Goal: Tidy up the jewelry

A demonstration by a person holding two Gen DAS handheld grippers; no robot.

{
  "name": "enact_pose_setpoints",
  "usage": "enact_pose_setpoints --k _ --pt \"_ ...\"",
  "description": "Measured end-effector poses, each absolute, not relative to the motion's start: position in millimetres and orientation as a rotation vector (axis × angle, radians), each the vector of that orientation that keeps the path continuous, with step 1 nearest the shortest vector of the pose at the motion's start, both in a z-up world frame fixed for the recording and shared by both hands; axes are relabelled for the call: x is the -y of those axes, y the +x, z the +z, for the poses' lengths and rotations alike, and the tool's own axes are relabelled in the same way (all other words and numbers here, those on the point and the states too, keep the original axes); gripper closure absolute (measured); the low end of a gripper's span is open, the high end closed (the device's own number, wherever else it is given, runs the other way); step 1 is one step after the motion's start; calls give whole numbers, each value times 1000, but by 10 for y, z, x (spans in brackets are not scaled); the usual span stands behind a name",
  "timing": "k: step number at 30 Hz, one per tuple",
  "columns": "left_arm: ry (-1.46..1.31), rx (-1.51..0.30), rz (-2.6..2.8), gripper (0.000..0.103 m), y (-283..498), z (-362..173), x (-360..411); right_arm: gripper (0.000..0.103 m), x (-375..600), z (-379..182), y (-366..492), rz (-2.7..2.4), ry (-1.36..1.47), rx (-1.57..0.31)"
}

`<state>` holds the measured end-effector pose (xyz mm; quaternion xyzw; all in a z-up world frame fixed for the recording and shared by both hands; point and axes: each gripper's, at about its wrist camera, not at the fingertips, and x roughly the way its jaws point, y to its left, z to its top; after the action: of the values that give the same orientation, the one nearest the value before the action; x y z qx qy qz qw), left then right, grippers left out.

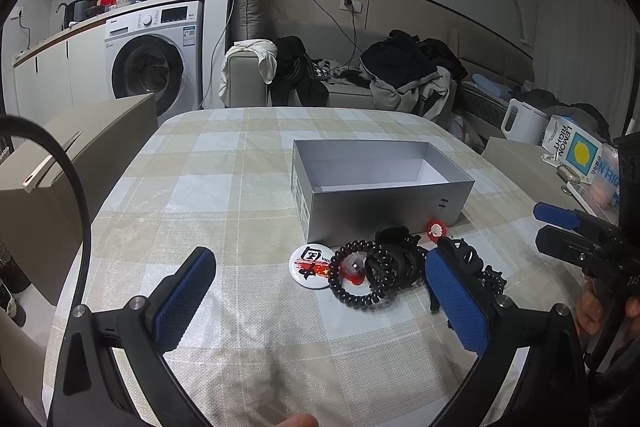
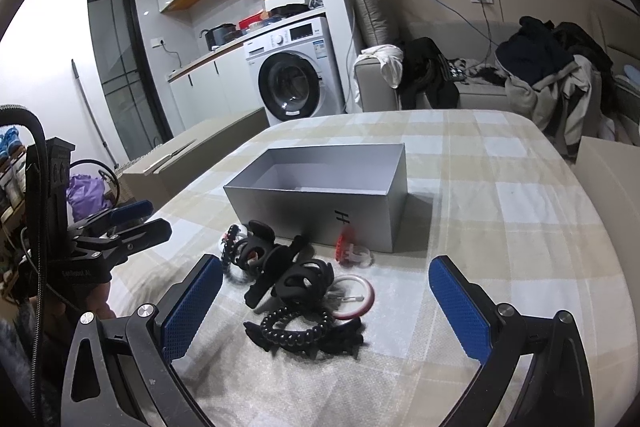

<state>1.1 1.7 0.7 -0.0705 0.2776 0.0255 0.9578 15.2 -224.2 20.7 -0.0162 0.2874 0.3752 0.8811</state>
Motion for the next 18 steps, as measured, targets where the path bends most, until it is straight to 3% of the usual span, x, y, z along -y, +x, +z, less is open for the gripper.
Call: enact_pose_setpoints --k 18 --pt "-143 -560 50 1 -3 14 -16 0 2248 201 157 781 -31 -602"
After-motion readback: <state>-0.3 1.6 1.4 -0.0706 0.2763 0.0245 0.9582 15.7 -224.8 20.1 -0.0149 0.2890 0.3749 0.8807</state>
